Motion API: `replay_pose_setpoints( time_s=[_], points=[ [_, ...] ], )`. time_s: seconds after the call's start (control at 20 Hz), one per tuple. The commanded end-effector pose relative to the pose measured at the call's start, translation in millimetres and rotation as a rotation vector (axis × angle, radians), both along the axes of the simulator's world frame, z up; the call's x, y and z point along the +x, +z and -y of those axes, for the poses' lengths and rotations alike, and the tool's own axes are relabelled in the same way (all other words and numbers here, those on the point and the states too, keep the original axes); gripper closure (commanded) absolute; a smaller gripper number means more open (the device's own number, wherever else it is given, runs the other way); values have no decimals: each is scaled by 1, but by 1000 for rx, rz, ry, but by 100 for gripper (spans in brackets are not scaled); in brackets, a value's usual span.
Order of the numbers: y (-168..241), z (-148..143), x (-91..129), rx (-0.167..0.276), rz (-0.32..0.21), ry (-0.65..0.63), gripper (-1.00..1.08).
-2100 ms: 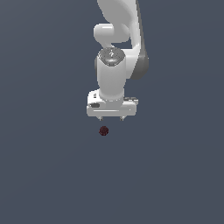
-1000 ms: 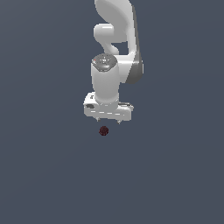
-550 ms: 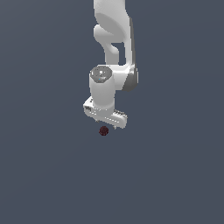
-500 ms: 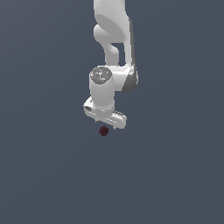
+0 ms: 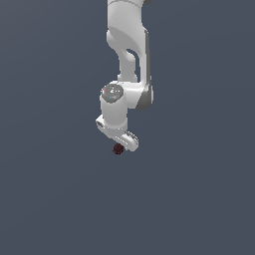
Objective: Pick up the object and move it to a goal position.
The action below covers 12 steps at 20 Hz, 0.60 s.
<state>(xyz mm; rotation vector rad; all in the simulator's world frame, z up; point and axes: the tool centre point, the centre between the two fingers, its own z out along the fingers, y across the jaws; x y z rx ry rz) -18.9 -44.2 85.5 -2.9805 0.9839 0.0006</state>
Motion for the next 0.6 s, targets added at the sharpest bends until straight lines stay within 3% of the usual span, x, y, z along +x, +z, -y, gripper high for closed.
replay_pose_setpoints(
  time_s=[0.0,0.55],
  points=[
    [-4,2,-1,-2,0,-30,-92],
    [-15,3,-3,-3,-1,-46,-92]
  ],
)
